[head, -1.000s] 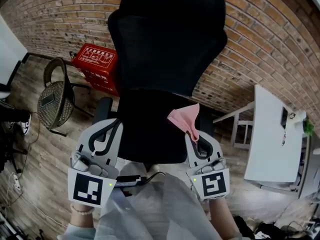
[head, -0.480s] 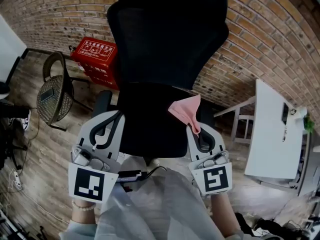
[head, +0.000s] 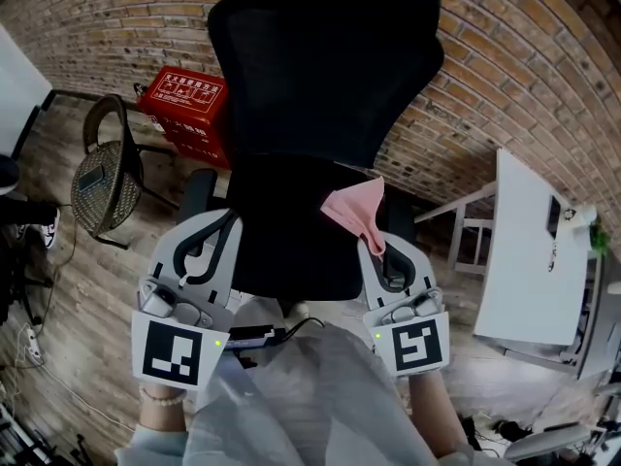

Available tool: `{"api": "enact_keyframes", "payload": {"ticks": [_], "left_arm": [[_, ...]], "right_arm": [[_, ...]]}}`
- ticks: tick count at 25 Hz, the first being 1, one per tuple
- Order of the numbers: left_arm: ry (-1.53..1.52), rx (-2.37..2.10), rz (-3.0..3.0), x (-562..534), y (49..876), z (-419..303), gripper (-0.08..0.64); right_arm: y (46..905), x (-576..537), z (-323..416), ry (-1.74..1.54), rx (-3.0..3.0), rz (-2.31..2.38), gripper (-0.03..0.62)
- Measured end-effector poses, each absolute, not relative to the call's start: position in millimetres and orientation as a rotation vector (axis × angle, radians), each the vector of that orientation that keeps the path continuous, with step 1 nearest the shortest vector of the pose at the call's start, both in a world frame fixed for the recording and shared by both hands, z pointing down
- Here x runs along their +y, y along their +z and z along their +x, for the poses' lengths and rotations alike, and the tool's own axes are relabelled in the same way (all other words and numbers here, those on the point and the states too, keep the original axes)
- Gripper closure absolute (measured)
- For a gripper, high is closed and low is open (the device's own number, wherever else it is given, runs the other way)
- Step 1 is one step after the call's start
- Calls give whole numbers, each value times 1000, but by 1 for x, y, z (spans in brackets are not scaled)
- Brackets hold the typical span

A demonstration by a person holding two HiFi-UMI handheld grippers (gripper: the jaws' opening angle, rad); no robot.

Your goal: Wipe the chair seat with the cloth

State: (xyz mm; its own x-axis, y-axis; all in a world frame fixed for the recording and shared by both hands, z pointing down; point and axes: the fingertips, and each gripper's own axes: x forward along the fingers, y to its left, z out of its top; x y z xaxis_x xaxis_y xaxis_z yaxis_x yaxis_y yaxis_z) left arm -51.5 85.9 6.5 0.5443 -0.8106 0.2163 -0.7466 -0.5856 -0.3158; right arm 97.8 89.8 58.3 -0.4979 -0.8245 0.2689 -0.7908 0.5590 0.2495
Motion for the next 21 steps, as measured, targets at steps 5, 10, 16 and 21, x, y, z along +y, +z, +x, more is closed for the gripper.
{"api": "enact_keyframes", "payload": {"ticks": [5, 10, 16, 21], "left_arm": [[-518, 1321, -2591, 88, 8, -50, 541], [-519, 1328, -2589, 89, 8, -49, 541], [-514, 1344, -2591, 89, 9, -50, 541], [-525, 1343, -2592, 88, 11, -51, 541]], "right_arm": [[59, 91, 97, -133, -2450, 1304, 532], [60, 93, 97, -130, -2453, 1302, 532], [55, 94, 94, -150, -2473, 1293, 532], [60, 94, 93, -152, -2455, 1264, 532]]}}
